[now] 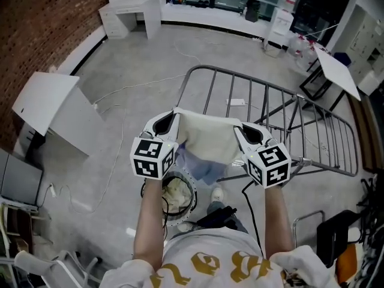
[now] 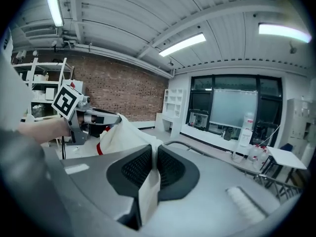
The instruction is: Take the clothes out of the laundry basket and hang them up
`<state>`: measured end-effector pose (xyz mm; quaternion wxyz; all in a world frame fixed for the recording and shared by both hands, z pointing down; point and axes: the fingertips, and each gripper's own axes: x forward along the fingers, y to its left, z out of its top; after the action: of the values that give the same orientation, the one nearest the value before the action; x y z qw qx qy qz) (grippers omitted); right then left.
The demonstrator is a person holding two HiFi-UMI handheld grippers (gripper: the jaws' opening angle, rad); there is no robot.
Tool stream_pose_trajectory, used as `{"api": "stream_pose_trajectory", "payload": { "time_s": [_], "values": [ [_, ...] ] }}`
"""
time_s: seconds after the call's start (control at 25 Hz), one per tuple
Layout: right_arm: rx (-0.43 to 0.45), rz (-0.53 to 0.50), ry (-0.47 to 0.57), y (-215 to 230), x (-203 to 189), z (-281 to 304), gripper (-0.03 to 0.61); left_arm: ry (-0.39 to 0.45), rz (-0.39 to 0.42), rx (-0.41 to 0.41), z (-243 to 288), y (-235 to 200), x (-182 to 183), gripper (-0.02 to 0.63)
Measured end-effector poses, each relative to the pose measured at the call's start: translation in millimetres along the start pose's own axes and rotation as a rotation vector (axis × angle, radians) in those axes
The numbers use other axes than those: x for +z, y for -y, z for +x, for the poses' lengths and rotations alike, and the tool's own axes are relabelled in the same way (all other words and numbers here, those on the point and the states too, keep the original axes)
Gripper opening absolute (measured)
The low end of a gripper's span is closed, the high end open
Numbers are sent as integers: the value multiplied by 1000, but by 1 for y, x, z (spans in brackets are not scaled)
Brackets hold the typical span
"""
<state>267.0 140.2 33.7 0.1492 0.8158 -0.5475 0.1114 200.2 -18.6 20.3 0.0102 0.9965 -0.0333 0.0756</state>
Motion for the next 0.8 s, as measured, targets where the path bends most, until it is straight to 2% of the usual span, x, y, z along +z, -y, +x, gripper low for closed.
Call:
{"api": "stream_pose_trajectory", "payload": {
  "time_s": [0.2,0.4,0.8],
  "values": [
    [-40,14,38,33,17,1,47,25,7,-24,32,5,25,9],
    [-100,57,98,82,38,6,47,43,62,-48,69,15,55,10],
    [-169,54,150,173,73,31,46,68,106,-68,160,19,101,10]
  ]
}}
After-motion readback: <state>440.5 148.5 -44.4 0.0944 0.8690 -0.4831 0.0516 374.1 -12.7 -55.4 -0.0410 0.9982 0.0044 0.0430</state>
